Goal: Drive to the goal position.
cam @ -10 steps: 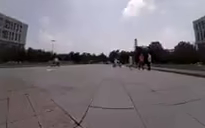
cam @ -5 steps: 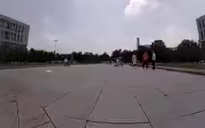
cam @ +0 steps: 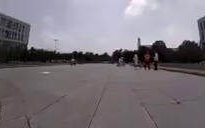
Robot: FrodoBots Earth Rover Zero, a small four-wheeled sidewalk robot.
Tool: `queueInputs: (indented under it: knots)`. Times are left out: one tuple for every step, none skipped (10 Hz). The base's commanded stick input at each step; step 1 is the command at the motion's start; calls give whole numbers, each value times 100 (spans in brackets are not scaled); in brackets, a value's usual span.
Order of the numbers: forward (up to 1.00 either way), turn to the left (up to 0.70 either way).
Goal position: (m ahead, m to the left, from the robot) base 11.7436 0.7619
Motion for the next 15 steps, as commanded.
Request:
queueInputs:
  knots:
    - [70, 0]
    - [70, 0]
    - [70, 0]
    - [70, 0]
    - [70, 0]
    - [70, 0]
    - [70, 0]
    - [70, 0]
    - [70, 0]
    - [70, 0]
    - [70, 0]
    - [70, 0]
    - [70, 0]
    - [70, 0]
    - [70, 0]
